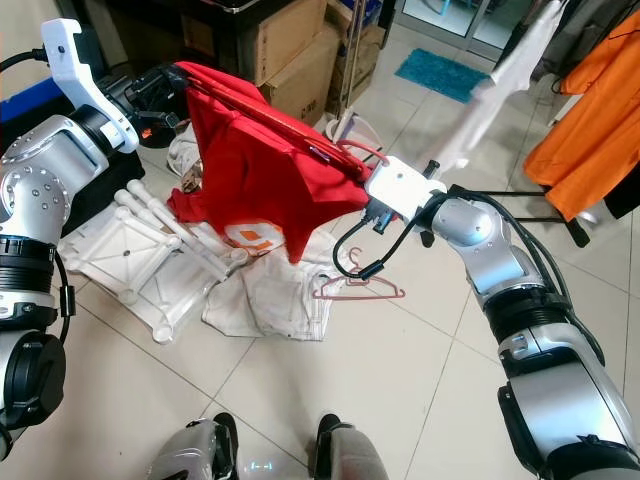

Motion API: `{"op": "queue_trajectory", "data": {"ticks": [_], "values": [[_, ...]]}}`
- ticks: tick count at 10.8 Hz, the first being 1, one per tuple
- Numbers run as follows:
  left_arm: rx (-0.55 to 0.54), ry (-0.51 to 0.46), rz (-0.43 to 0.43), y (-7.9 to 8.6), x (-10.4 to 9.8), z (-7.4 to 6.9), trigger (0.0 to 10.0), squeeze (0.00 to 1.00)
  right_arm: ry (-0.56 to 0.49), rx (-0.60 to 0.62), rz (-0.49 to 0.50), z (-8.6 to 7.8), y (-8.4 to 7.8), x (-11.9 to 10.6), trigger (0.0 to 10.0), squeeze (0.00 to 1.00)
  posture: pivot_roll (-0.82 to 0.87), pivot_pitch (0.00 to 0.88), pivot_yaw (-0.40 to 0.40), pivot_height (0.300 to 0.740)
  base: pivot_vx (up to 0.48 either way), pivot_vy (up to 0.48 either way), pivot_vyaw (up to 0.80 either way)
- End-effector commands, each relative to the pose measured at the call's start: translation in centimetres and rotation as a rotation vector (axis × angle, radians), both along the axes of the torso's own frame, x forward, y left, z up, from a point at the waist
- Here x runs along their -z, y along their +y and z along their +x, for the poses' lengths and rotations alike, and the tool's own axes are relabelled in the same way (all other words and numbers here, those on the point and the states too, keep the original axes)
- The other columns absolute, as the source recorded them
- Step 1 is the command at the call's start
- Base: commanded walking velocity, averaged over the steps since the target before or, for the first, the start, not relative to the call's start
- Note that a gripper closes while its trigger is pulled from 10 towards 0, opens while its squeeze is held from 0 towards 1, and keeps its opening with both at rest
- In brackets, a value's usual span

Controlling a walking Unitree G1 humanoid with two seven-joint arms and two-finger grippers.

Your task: Hang hanger

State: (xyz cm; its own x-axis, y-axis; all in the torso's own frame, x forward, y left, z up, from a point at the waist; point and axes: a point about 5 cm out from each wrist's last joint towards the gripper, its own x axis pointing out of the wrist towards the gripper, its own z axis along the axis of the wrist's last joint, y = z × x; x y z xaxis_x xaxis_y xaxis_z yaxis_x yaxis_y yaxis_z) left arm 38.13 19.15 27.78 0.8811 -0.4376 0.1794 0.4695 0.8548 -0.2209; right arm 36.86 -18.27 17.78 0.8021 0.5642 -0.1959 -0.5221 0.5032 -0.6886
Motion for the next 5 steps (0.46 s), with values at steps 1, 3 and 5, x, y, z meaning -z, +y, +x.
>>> {"op": "queue_trajectory", "data": {"ticks": [1, 3, 5], "values": [[-0.251, -0.299, -0.026, 5.6, -6.2, -2.2, 0.0, 0.00, 0.275, 0.294, -0.134, -2.3, -7.7, 5.6, 0.0, 0.00, -0.14, 0.180, -0.072, 0.740, 0.000, 0.000, 0.00], [-0.251, -0.299, -0.026, 5.6, -6.2, -2.2, 0.0, 0.00, 0.275, 0.294, -0.134, -2.3, -7.7, 5.6, 0.0, 0.00, -0.14, 0.180, -0.072, 0.740, 0.000, 0.000, 0.00], [-0.199, -0.249, 0.064, 1.9, -3.2, -1.3, 0.0, 0.00, 0.232, 0.319, -0.121, -1.8, -6.9, 5.6, 0.0, 0.00, -0.12, 0.172, -0.077, 0.740, 0.000, 0.000, 0.00]]}}
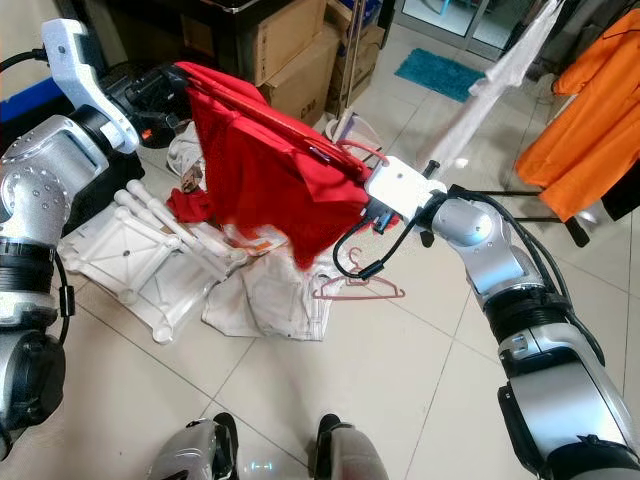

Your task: Hang hanger

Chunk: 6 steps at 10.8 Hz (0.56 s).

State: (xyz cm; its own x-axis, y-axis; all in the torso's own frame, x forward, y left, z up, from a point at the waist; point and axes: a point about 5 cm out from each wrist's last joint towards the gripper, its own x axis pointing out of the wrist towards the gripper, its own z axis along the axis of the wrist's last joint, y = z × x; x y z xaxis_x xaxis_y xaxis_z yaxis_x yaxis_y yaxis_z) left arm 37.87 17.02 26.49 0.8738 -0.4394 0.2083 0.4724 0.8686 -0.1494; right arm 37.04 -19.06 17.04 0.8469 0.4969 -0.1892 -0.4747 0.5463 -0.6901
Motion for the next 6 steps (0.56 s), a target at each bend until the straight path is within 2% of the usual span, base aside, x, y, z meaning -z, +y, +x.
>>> {"op": "queue_trajectory", "data": {"ticks": [1, 3, 4, 5, 6], "values": [[-0.071, -0.071, -0.141, -0.3, 0.4, 0.1, 0.0, 0.00, 0.193, 0.265, 0.005, -1.3, -4.1, 5.1, 0.0, 0.00, -0.12, 0.171, -0.077, 0.740, 0.000, 0.000, 0.00], [-0.073, -0.032, -0.154, -1.0, 1.9, 0.3, 0.0, 0.00, 0.200, 0.273, 0.060, -1.3, -3.4, 5.7, 0.0, 0.00, -0.12, 0.170, -0.076, 0.740, 0.000, 0.000, 0.00], [-0.059, 0.025, -0.204, -1.9, 3.9, 0.3, 0.0, 0.00, 0.210, 0.285, 0.132, -1.5, -2.6, 6.4, 0.0, 0.00, -0.13, 0.173, -0.074, 0.740, 0.000, 0.000, 0.00], [-0.061, 0.036, -0.233, -2.2, 4.4, 0.1, 0.0, 0.00, 0.222, 0.268, 0.086, -1.8, -2.3, 7.2, 0.0, 0.00, -0.13, 0.173, -0.074, 0.740, 0.000, 0.000, 0.00], [-0.064, 0.022, -0.232, -2.1, 4.1, 0.1, 0.0, 0.00, 0.232, 0.256, 0.045, -2.0, -2.2, 7.6, 0.0, 0.00, -0.13, 0.176, -0.072, 0.740, 0.000, 0.000, 0.00]]}}
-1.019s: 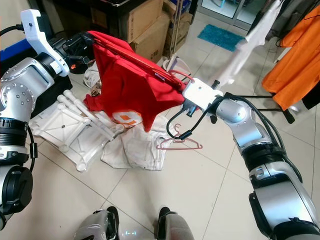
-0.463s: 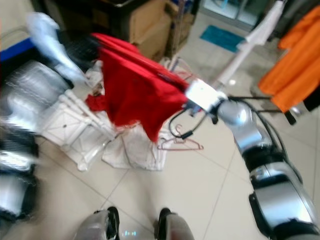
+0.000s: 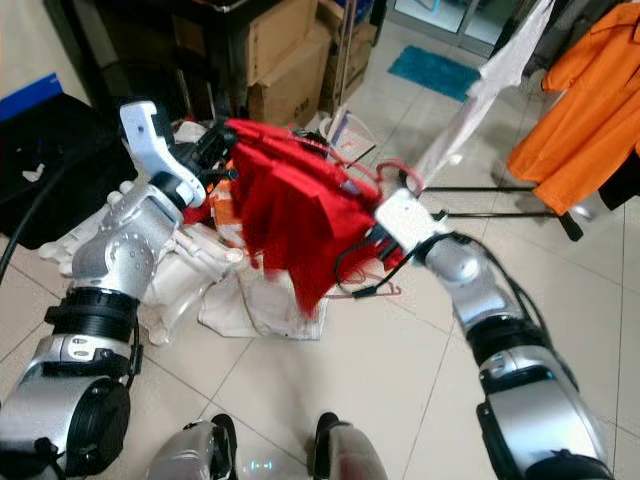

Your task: Hang hanger

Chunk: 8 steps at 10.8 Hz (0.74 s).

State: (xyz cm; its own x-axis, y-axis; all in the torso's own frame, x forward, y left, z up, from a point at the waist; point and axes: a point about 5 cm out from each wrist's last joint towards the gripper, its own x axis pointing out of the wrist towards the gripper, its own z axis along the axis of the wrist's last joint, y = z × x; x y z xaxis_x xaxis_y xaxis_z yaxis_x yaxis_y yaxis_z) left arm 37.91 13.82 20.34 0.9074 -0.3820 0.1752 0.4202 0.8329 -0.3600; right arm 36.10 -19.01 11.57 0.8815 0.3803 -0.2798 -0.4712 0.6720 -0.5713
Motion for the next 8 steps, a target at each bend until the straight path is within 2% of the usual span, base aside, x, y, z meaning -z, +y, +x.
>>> {"op": "queue_trajectory", "data": {"ticks": [1, 2, 3, 4, 5, 6, 8], "values": [[-0.042, -0.095, 0.002, 1.6, -2.2, 0.2, 0.0, 0.00, 0.124, 0.041, -0.100, -1.5, -2.3, 2.8, 0.0, 0.00, -0.13, 0.176, -0.072, 0.740, 0.000, 0.000, 0.00], [-0.033, -0.067, 0.100, 3.4, -2.0, 0.4, 0.0, 0.00, 0.151, -0.087, -0.201, -2.3, -2.5, 3.2, 0.0, 0.00, -0.13, 0.176, -0.072, 0.740, 0.000, 0.000, 0.00], [0.010, -0.046, 0.157, 4.5, -2.0, 0.3, 0.0, 0.00, 0.152, -0.159, -0.267, -2.8, -2.9, 3.2, 0.0, 0.00, -0.13, 0.178, -0.076, 0.740, 0.000, 0.000, 0.00], [0.034, -0.030, 0.173, 5.1, -2.2, 0.2, 0.0, 0.00, 0.172, -0.177, -0.300, -3.0, -3.3, 3.3, 0.0, 0.00, -0.13, 0.178, -0.076, 0.740, 0.000, 0.000, 0.00], [0.089, -0.016, 0.217, 5.7, -2.7, 0.1, 0.0, 0.00, 0.172, -0.206, -0.380, -3.2, -4.3, 3.0, 0.0, 0.00, -0.13, 0.177, -0.077, 0.740, 0.000, 0.000, 0.00], [0.134, -0.013, 0.240, 5.6, -2.9, 0.0, 0.0, 0.00, 0.175, -0.228, -0.445, -3.3, -4.8, 2.9, 0.0, 0.00, -0.13, 0.174, -0.077, 0.740, 0.000, 0.000, 0.00], [0.182, -0.015, 0.257, 5.4, -3.1, -0.1, 0.0, 0.00, 0.152, -0.199, -0.446, -2.9, -5.0, 2.4, 0.0, 0.00, -0.13, 0.170, -0.077, 0.740, 0.000, 0.000, 0.00]]}}
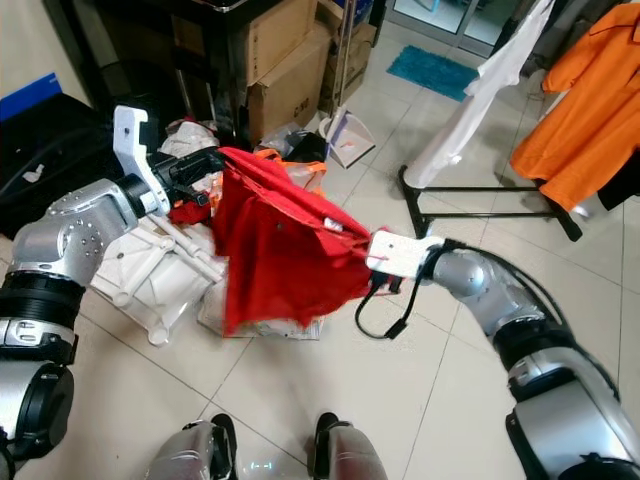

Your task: Hang hanger

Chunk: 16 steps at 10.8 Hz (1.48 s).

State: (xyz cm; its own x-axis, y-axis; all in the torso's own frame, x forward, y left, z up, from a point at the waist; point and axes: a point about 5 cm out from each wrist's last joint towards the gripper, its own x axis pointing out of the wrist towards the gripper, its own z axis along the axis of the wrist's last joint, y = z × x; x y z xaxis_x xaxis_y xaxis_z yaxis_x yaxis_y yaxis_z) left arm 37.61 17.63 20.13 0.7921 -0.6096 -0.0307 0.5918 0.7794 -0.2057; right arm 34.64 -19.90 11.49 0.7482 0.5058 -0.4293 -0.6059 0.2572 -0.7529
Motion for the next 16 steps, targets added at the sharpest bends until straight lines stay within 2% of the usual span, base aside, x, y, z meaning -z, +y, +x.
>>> {"op": "queue_trajectory", "data": {"ticks": [1, 2, 3, 4, 5, 6, 7, 8, 9, 10, 11, 12, 13, 14, 16], "values": [[-0.041, -0.115, -0.005, 1.6, -3.4, 0.2, 0.0, 0.00, 0.124, 0.131, -0.115, -1.4, -3.9, 2.4, 0.0, 0.00, -0.13, 0.169, -0.077, 0.740, 0.000, 0.000, 0.00], [-0.040, -0.109, 0.001, 1.5, -3.3, 0.3, 0.0, 0.00, 0.109, 0.157, -0.127, -1.2, -3.9, 2.5, 0.0, 0.00, -0.13, 0.168, -0.077, 0.740, 0.000, 0.000, 0.00], [-0.046, -0.096, -0.003, 1.6, -3.2, 0.3, 0.0, 0.00, 0.073, 0.269, -0.105, -0.6, -4.4, 2.2, 0.0, 0.00, -0.13, 0.170, -0.077, 0.740, 0.000, 0.000, 0.00], [-0.049, -0.094, -0.007, 1.7, -3.2, 0.3, 0.0, 0.00, 0.067, 0.309, -0.084, -0.3, -4.5, 2.1, 0.0, 0.00, -0.13, 0.170, -0.077, 0.740, 0.000, 0.000, 0.00], [-0.061, -0.085, 0.000, 1.9, -2.9, 0.3, 0.0, 0.00, 0.070, 0.355, -0.042, -0.2, -4.7, 1.9, 0.0, 0.00, -0.13, 0.172, -0.080, 0.740, 0.000, 0.000, 0.00], [-0.084, -0.065, 0.011, 2.4, -2.4, 0.3, 0.0, 0.00, 0.028, 0.421, 0.015, 0.2, -5.4, 1.1, 0.0, 0.00, -0.13, 0.174, -0.081, 0.740, 0.000, 0.000, 0.00], [-0.097, -0.052, 0.018, 2.4, -1.8, 0.2, 0.0, 0.00, -0.012, 0.464, 0.120, 0.8, -5.0, 0.3, 0.0, 0.00, -0.13, 0.178, -0.086, 0.740, 0.000, 0.000, 0.00], [-0.103, -0.040, 0.018, 2.2, -1.2, 0.2, 0.0, 0.00, -0.067, 0.476, 0.169, 1.1, -4.5, -0.2, 0.0, 0.00, -0.13, 0.178, -0.086, 0.740, 0.000, 0.000, 0.00], [-0.110, -0.017, 0.003, 1.7, -0.5, 0.1, 0.0, 0.00, -0.063, 0.520, 0.311, 1.4, -3.9, -0.4, 0.0, 0.00, -0.13, 0.180, -0.088, 0.740, 0.000, 0.000, 0.00], [-0.115, -0.003, -0.007, 1.4, 0.0, 0.1, 0.0, 0.00, -0.036, 0.547, 0.406, 1.5, -3.5, -0.4, 0.0, 0.00, -0.13, 0.180, -0.088, 0.740, 0.000, 0.000, 0.00], [-0.096, 0.029, -0.026, 0.5, 1.1, -0.2, 0.0, 0.00, 0.037, 0.517, 0.475, 1.4, -2.8, 0.0, 0.0, 0.00, -0.13, 0.180, -0.087, 0.740, 0.000, 0.000, 0.00], [-0.102, 0.058, -0.041, 0.0, 1.8, -0.3, 0.0, 0.00, 0.122, 0.421, 0.479, 1.1, -1.9, 0.2, 0.0, 0.00, -0.13, 0.182, -0.086, 0.740, 0.000, 0.000, 0.00], [-0.109, 0.076, -0.075, -0.2, 2.0, -0.2, 0.0, 0.00, 0.130, 0.348, 0.326, 0.9, -2.0, 0.4, 0.0, 0.00, -0.13, 0.181, -0.085, 0.740, 0.000, 0.000, 0.00], [-0.119, 0.087, -0.094, -0.2, 1.8, -0.1, 0.0, 0.00, 0.079, 0.338, 0.161, 1.0, -3.1, -0.1, 0.0, 0.00, -0.13, 0.181, -0.085, 0.740, 0.000, 0.000, 0.00], [-0.138, 0.097, -0.117, 0.3, 1.5, 0.1, 0.0, 0.00, 0.075, 0.345, 0.138, 1.1, -3.8, -0.8, 0.0, 0.00, -0.13, 0.178, -0.085, 0.740, 0.000, 0.000, 0.00]]}}
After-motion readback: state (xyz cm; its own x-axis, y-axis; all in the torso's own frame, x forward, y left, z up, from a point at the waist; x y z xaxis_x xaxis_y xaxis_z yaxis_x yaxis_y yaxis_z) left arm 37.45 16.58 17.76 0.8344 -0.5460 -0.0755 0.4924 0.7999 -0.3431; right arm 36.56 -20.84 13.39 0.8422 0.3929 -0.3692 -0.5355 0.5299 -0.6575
